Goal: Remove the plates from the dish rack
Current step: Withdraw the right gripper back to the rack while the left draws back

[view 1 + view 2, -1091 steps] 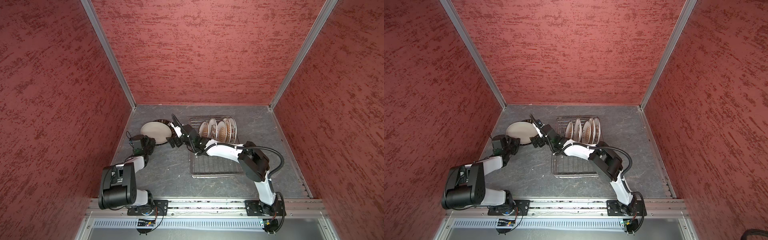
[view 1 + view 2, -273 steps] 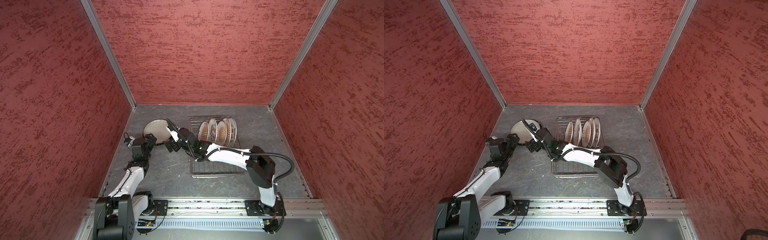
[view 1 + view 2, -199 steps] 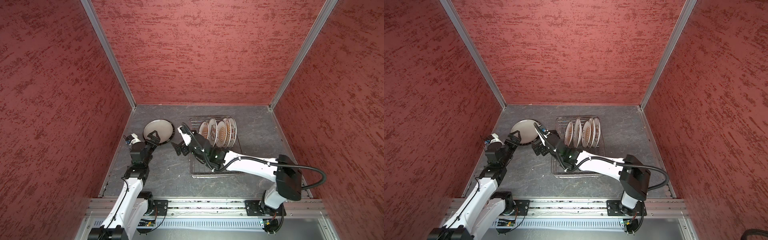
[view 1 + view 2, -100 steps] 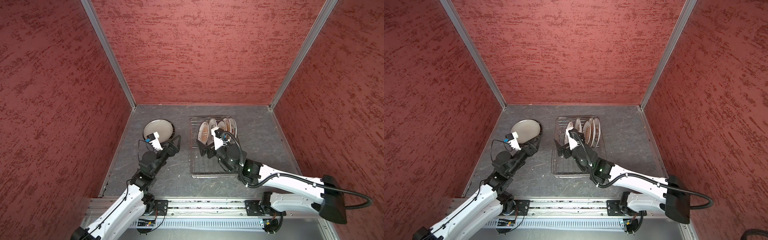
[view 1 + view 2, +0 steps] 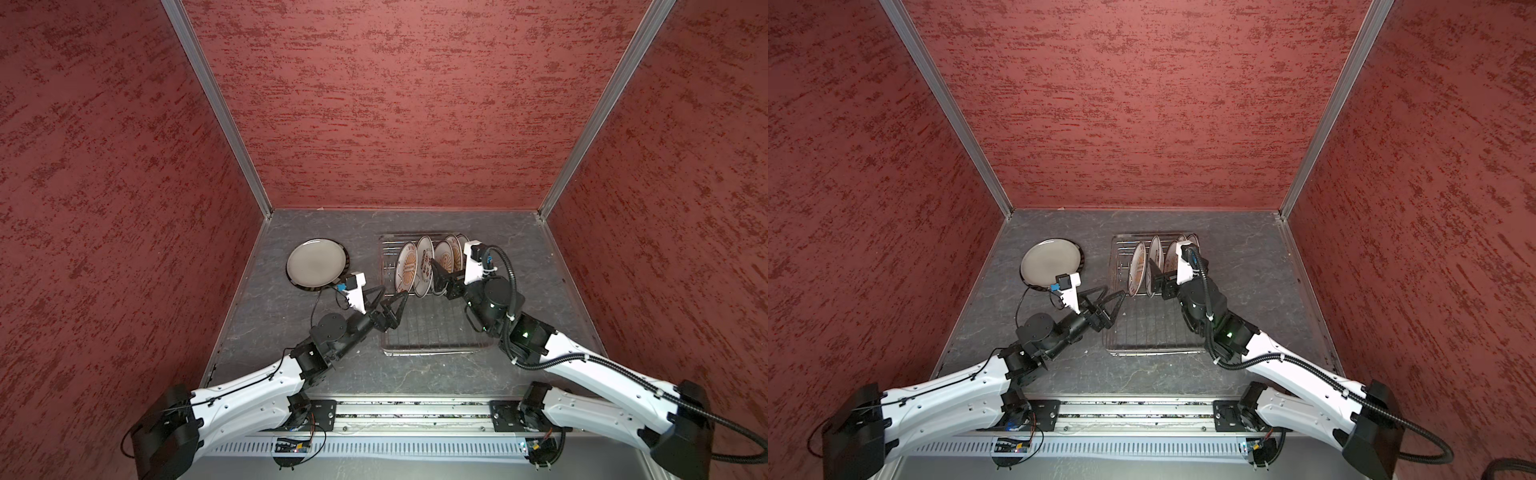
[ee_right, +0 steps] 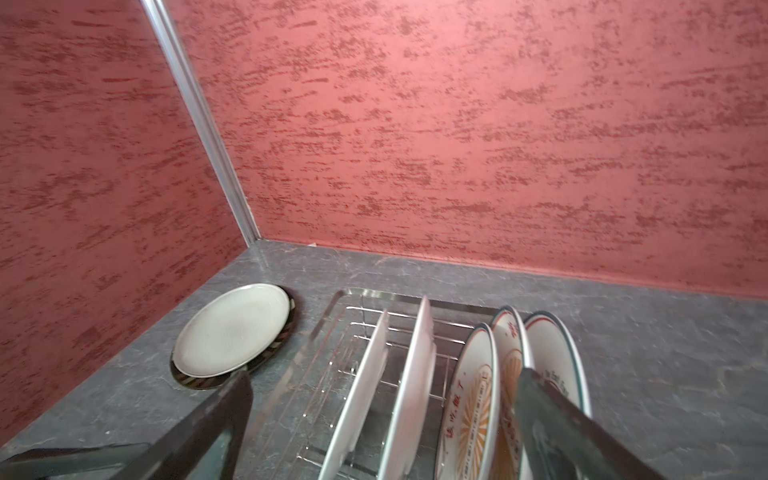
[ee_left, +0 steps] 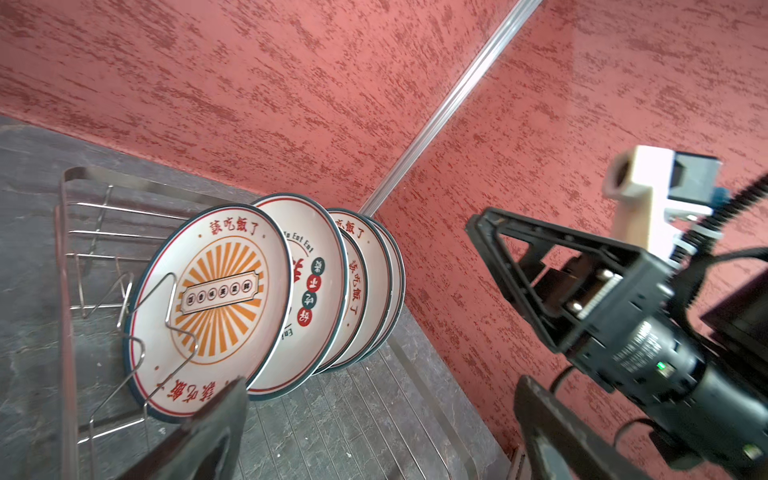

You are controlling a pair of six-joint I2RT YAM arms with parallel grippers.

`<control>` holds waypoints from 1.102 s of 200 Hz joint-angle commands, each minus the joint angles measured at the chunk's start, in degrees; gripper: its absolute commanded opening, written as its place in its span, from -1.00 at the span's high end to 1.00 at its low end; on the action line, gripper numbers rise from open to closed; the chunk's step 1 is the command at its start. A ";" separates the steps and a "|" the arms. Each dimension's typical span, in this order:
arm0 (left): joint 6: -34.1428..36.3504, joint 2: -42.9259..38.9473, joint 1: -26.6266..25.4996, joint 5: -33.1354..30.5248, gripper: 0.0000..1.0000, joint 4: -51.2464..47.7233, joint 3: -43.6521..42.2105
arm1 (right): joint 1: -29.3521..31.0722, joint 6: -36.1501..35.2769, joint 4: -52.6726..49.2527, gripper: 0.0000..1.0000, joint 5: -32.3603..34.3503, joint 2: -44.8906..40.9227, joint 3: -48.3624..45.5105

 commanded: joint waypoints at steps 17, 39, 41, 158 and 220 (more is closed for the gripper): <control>5.31 0.41 -5.08 -9.47 -0.99 8.53 -1.32 | -5.50 4.87 -3.50 -0.98 -6.04 -0.50 2.30; 5.42 1.73 -5.17 -6.07 -0.99 10.07 -1.39 | -6.70 5.11 -4.04 -0.98 -4.35 -0.50 2.50; 5.48 1.83 -5.17 -5.70 -0.99 10.19 -1.39 | -6.79 5.15 -4.08 -0.98 -4.15 -0.50 2.45; 8.01 -0.69 -5.35 0.48 -0.99 9.71 -2.40 | -8.35 4.93 -4.57 -0.68 -0.82 2.99 2.97; 8.20 5.48 -5.35 0.71 -0.99 9.81 0.07 | -9.23 4.67 -4.35 -0.44 1.36 5.56 3.55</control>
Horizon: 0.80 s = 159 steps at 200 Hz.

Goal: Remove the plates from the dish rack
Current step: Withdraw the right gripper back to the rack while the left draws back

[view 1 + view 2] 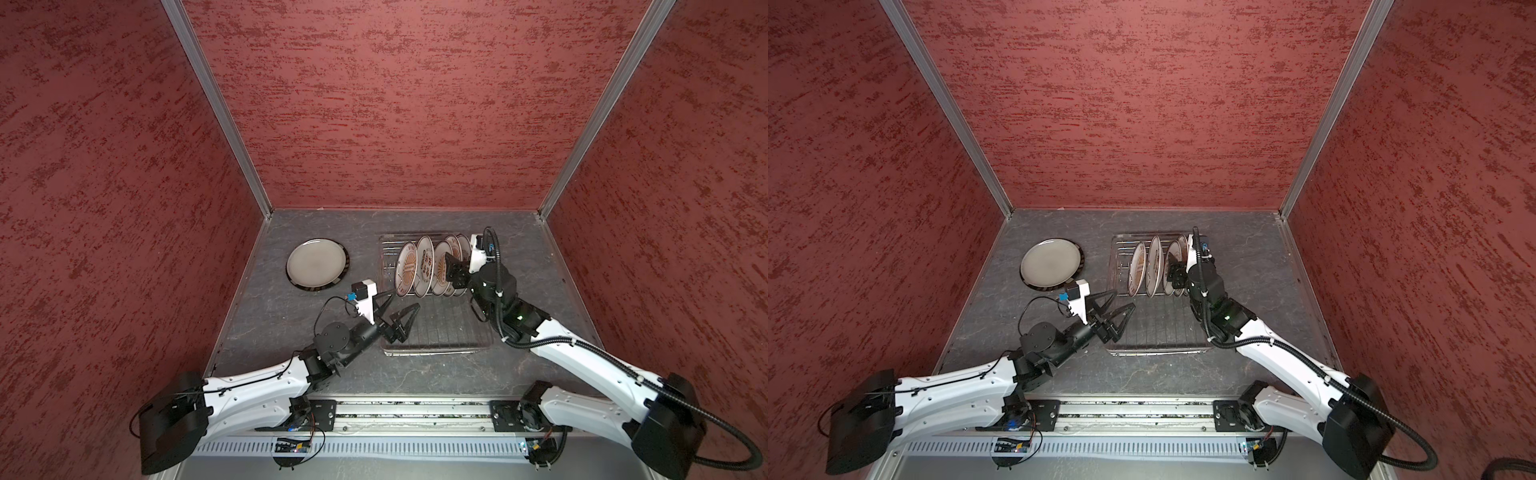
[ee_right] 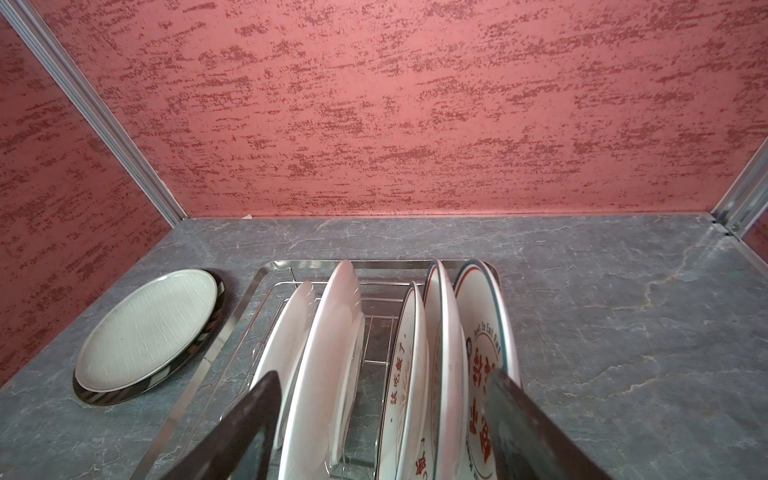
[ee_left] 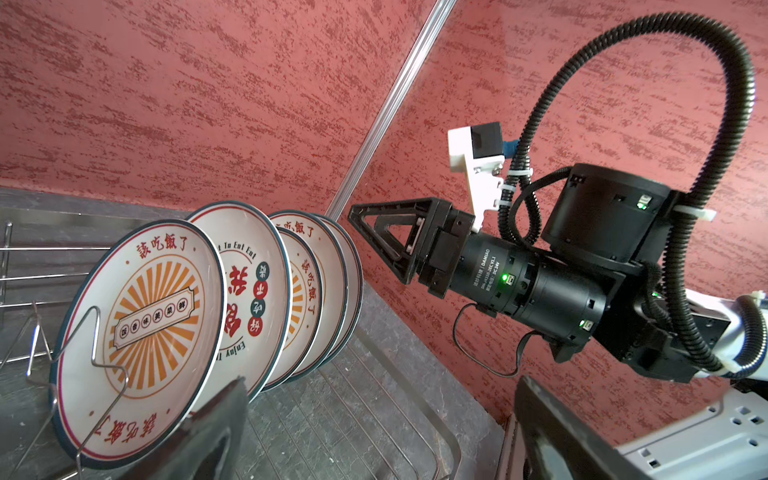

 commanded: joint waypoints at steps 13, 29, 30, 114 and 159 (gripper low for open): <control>1.08 2.90 -0.06 -0.88 -0.99 0.81 2.68 | -1.04 0.01 0.41 -0.36 1.05 -0.16 2.09; 1.31 4.23 0.05 -2.13 -0.99 -0.93 3.84 | -1.06 -0.05 1.20 -0.28 -1.67 0.06 1.92; 1.30 4.35 0.07 -2.21 -0.99 -1.10 3.93 | -1.06 -0.02 1.31 -0.27 -1.86 0.08 1.88; -2.79 -1.22 5.27 -1.58 -0.99 -4.22 0.57 | -0.67 2.68 -3.97 -0.05 -6.88 9.35 10.27; -5.05 -2.49 7.13 -1.62 -0.99 -5.00 -0.54 | 0.25 3.69 -5.43 0.02 -4.23 13.39 12.44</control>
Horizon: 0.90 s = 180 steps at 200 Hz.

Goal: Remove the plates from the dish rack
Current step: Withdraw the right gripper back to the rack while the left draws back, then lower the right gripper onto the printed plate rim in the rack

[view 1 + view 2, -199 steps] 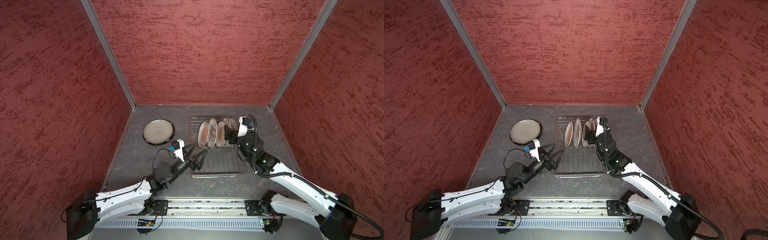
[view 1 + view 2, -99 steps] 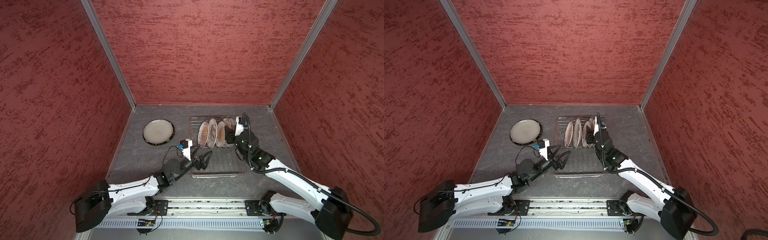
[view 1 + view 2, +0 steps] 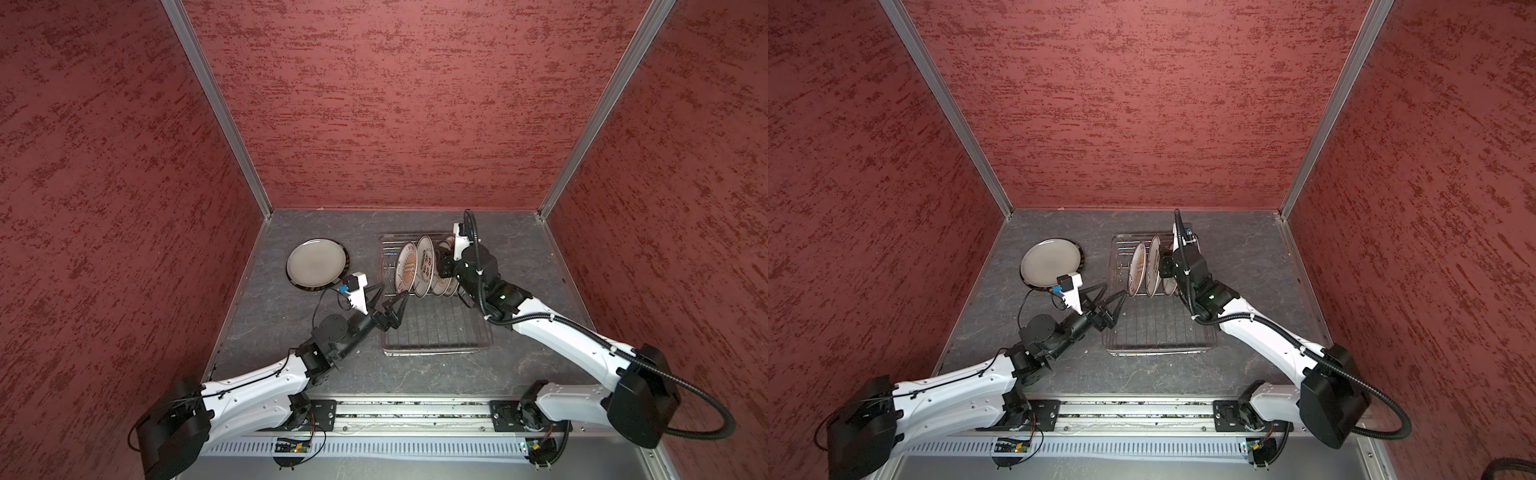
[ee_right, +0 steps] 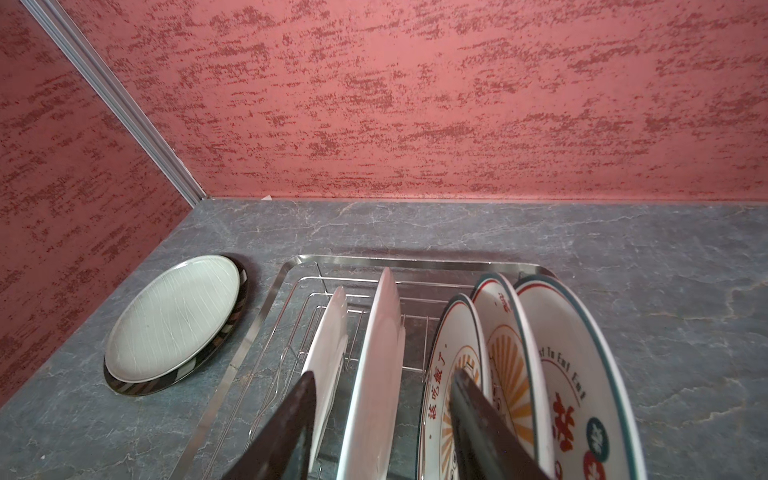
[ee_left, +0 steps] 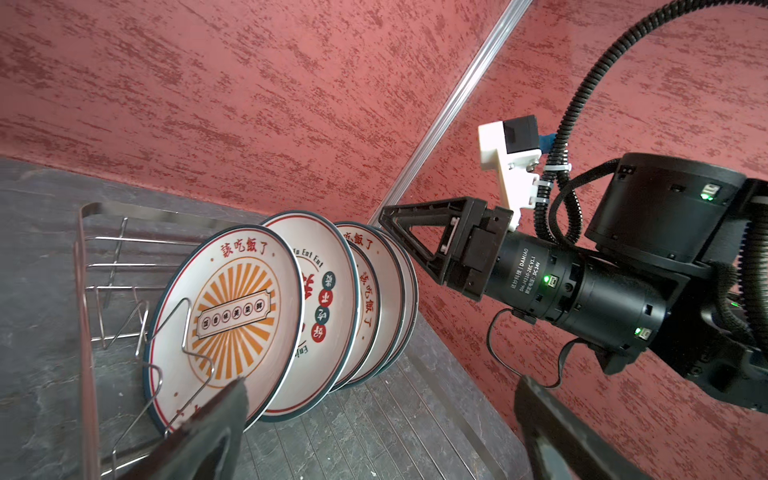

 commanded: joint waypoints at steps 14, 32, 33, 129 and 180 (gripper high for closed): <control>-1.77 -1.20 0.53 -0.52 -0.99 -0.60 -0.98 | 0.94 0.90 -1.82 0.05 -0.27 2.99 3.08; -2.42 -1.17 0.53 -0.83 -0.99 0.79 -1.80 | 1.23 0.92 -2.75 0.06 -1.31 4.42 4.22; -2.45 -1.17 0.53 -0.81 -0.99 0.84 -1.88 | 1.27 0.96 -2.84 0.06 -1.31 4.44 4.29; -3.32 0.16 0.52 0.06 -0.99 1.31 -1.88 | 4.93 3.63 -10.46 0.37 12.74 13.98 11.65; -3.31 0.14 0.62 -0.57 -0.99 1.42 -2.26 | 6.03 6.34 -16.53 0.36 19.66 19.26 16.93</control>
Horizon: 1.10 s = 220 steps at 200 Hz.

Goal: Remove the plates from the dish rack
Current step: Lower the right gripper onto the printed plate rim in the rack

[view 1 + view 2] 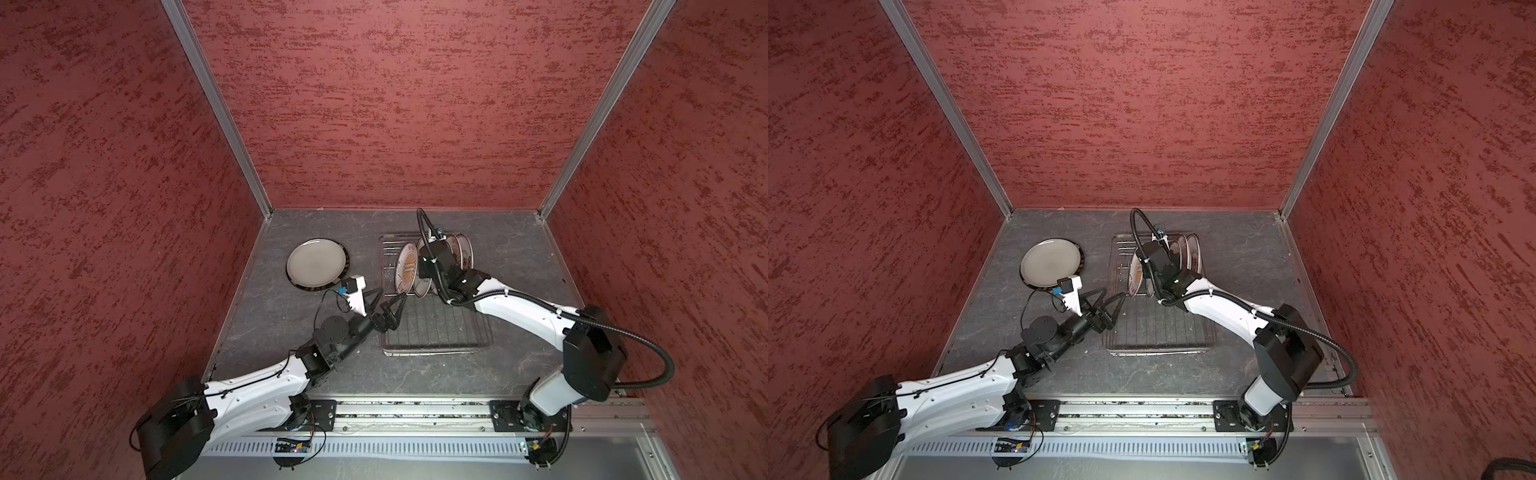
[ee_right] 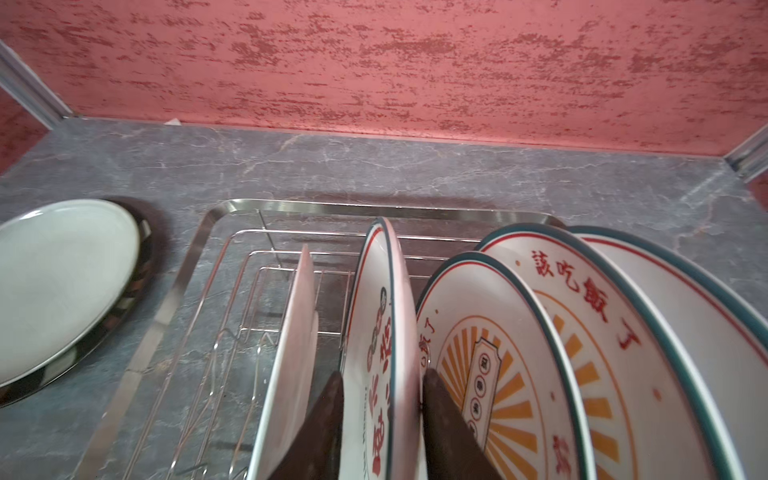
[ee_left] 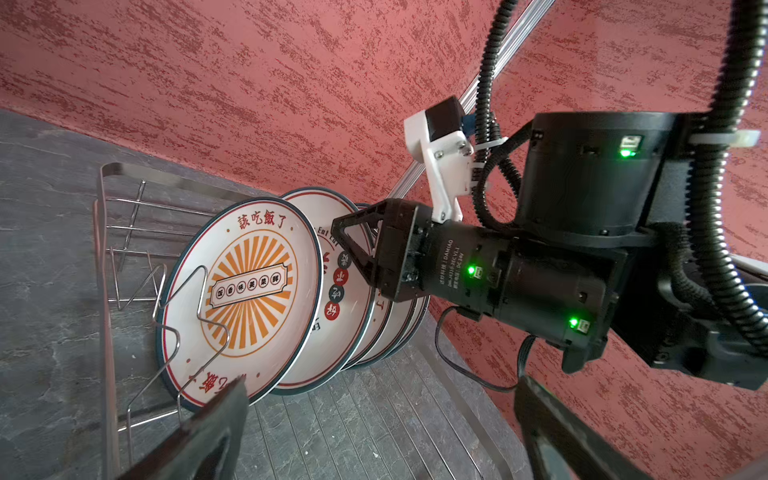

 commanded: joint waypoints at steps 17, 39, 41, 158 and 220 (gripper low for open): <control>-0.36 -0.36 0.40 -0.18 -0.99 1.26 -0.61 | 1.07 2.34 -5.73 0.38 7.54 3.13 4.66; -0.45 -0.46 0.40 -0.35 -0.99 1.26 -0.83 | 1.33 2.84 -7.50 0.42 9.51 5.12 6.40; -0.40 -0.47 0.44 -0.36 -0.99 1.33 -0.87 | 1.34 2.85 -7.58 0.42 9.62 5.16 6.49; -0.20 -2.38 0.48 -0.86 -0.99 0.27 -1.63 | 1.95 -0.07 -7.92 0.72 16.51 8.09 10.22; -0.13 -4.23 0.66 -2.11 -0.99 -0.25 -2.59 | 2.70 -3.99 -5.62 0.91 19.26 6.78 11.24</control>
